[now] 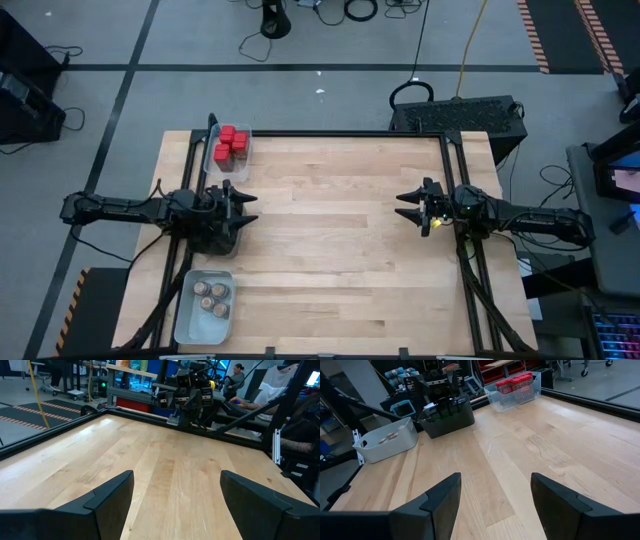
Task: Sort spices by type
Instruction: Return to Home Position
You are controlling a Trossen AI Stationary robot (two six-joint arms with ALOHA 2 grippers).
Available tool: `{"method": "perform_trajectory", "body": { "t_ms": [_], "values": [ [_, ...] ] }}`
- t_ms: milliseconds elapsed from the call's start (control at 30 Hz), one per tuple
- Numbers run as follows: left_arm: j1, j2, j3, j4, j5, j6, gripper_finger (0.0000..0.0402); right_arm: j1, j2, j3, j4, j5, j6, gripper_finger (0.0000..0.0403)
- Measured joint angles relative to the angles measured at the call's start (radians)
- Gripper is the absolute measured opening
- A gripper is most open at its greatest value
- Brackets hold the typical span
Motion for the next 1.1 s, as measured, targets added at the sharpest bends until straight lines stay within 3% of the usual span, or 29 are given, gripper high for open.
{"method": "perform_trajectory", "body": {
  "t_ms": [1100],
  "values": [
    [0.000, 0.000, 0.000, 0.000, 0.000, 0.000, 0.0301, 0.000, 0.000, 0.000, 0.000, 0.000, 0.000, 0.0222]
  ]
}}
